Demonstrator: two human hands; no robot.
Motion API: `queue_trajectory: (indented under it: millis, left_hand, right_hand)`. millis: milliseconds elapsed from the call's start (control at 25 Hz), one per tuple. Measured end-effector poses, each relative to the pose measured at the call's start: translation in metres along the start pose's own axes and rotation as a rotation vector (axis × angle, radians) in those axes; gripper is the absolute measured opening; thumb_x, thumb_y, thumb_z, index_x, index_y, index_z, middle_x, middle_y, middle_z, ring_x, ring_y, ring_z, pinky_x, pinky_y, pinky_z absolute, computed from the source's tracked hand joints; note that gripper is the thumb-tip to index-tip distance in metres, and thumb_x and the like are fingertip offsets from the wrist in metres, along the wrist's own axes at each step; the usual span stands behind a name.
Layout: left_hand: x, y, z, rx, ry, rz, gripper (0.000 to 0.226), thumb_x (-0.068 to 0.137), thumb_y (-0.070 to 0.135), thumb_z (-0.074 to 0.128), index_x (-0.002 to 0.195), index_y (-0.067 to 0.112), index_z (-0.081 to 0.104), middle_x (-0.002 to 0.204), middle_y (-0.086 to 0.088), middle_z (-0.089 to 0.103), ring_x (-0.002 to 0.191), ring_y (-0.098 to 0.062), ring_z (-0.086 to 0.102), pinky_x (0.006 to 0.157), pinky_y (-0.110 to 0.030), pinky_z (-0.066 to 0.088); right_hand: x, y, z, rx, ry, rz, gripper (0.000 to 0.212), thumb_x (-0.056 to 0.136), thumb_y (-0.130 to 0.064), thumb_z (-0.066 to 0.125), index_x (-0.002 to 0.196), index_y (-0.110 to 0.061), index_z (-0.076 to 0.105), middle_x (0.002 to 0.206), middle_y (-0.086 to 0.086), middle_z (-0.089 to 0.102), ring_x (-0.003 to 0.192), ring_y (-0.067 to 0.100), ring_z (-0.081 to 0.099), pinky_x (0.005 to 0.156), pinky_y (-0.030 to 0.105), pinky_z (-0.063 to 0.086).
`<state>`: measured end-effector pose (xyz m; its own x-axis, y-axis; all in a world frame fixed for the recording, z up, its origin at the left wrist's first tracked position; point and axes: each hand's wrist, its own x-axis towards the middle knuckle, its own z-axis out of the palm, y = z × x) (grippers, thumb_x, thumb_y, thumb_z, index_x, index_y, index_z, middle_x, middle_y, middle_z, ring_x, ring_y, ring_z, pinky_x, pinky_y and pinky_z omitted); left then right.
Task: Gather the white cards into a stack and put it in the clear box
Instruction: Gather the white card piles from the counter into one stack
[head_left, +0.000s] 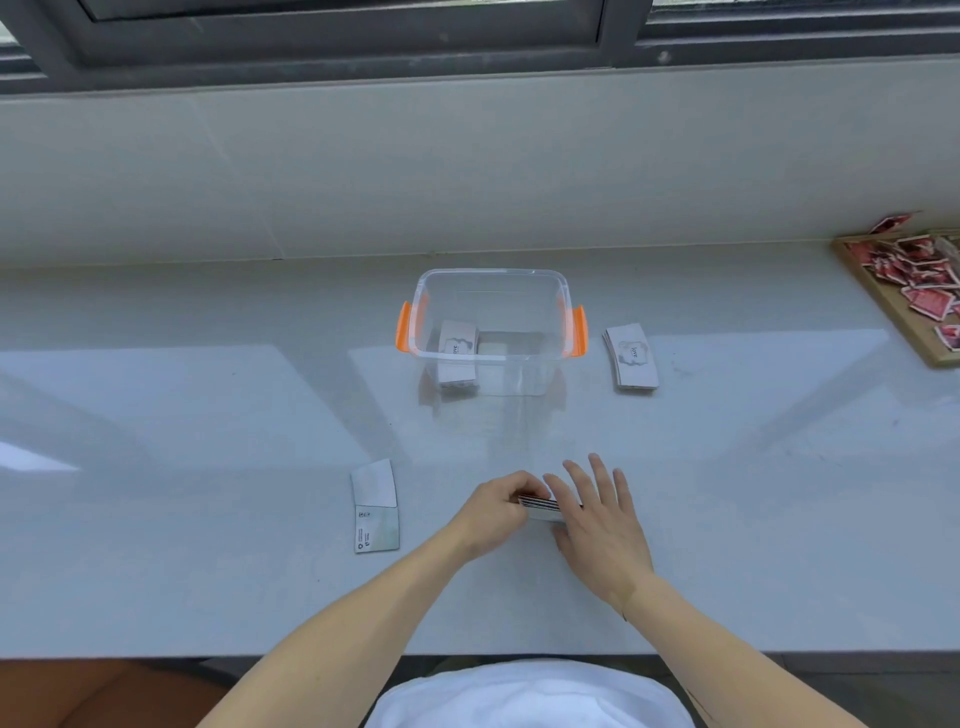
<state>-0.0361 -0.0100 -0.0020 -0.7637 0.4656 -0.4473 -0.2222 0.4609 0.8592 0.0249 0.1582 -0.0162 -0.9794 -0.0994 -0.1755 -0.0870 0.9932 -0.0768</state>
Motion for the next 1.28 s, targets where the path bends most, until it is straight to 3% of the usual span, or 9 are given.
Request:
queue_trajectory:
  millis: [120,200,280,480,600,680,840,1080,1280]
  left_hand:
    - [-0.004,-0.003,0.001,-0.005,0.0,0.002,0.044,0.072,-0.001,0.045,0.096,0.029,0.066,0.105,0.0,0.07,0.093,-0.014,0.061,0.082,-0.029,0.047]
    - [-0.007,-0.009,-0.009,0.058,0.044,-0.012,0.042,0.077,0.002,0.049,0.106,0.028,0.065,0.115,0.007,0.066,0.11,-0.011,0.058,0.095,-0.026,0.046]
    - [-0.011,-0.019,-0.033,0.184,0.11,-0.023,0.044,0.076,0.006,0.056,0.113,0.028,0.063,0.122,0.009,0.06,0.118,-0.011,0.052,0.099,-0.025,0.042]
    - [-0.034,-0.044,-0.128,0.849,0.039,0.024,0.051,0.076,0.019,0.062,0.123,0.038,0.057,0.138,0.01,0.046,0.129,-0.015,0.039,0.101,-0.034,0.039]
    - [-0.045,-0.056,-0.17,1.242,-0.119,-0.019,0.07,0.079,0.016,0.056,0.138,0.047,0.036,0.155,0.014,0.025,0.142,-0.016,0.021,0.103,-0.036,0.037]
    - [-0.047,-0.062,-0.182,1.36,-0.158,-0.018,0.074,0.084,0.017,0.056,0.143,0.048,0.024,0.158,0.013,0.016,0.144,-0.018,0.016,0.106,-0.038,0.036]
    - [-0.042,-0.068,-0.18,1.409,-0.112,0.04,0.067,0.093,0.023,0.057,0.145,0.046,0.02,0.158,0.009,0.017,0.143,-0.019,0.02,0.104,-0.037,0.038]
    - [-0.033,-0.066,-0.18,1.36,-0.041,0.115,0.054,0.086,0.023,0.068,0.13,0.031,0.037,0.147,0.009,0.031,0.136,-0.018,0.031,0.097,-0.033,0.039]
    - [-0.036,-0.065,-0.172,1.085,0.12,0.029,0.019,0.097,0.013,0.044,0.111,0.026,0.04,0.114,0.007,0.051,0.099,-0.021,0.054,0.074,-0.036,0.046]
  right_hand:
    - [0.001,0.001,0.002,0.04,-0.013,0.0,0.037,0.089,-0.018,0.058,0.125,-0.021,0.05,0.132,0.005,0.054,0.136,0.037,0.035,0.112,0.054,0.029]
    - [-0.001,0.001,0.001,0.071,-0.007,0.005,0.03,0.087,-0.016,0.061,0.116,-0.022,0.056,0.119,0.002,0.061,0.122,0.034,0.049,0.098,0.047,0.043]
    - [-0.002,0.0,-0.001,0.087,-0.003,0.02,0.025,0.088,-0.018,0.059,0.112,-0.024,0.056,0.112,-0.002,0.062,0.105,0.03,0.055,0.081,0.039,0.046]
    - [-0.001,0.001,-0.003,0.094,-0.021,0.009,0.026,0.094,-0.023,0.049,0.119,-0.027,0.052,0.113,-0.006,0.06,0.101,0.026,0.052,0.075,0.036,0.043]
    - [-0.001,0.0,-0.004,0.094,-0.035,0.017,0.027,0.095,-0.025,0.047,0.121,-0.029,0.05,0.116,-0.008,0.059,0.103,0.025,0.05,0.075,0.035,0.042]
    - [0.0,0.0,-0.005,0.093,-0.045,0.02,0.027,0.095,-0.026,0.046,0.121,-0.029,0.049,0.117,-0.008,0.058,0.103,0.024,0.05,0.076,0.035,0.042]
    - [0.0,-0.001,-0.007,0.099,-0.059,0.017,0.026,0.096,-0.027,0.046,0.122,-0.027,0.05,0.118,-0.006,0.058,0.103,0.026,0.05,0.076,0.036,0.042]
    - [0.0,-0.001,-0.009,0.082,-0.068,0.022,0.027,0.096,-0.028,0.044,0.123,-0.028,0.047,0.12,-0.007,0.056,0.106,0.025,0.049,0.079,0.036,0.042]
    - [-0.001,-0.001,-0.008,0.101,-0.046,0.025,0.028,0.095,-0.029,0.046,0.123,-0.029,0.047,0.12,-0.007,0.057,0.106,0.025,0.049,0.079,0.036,0.042]
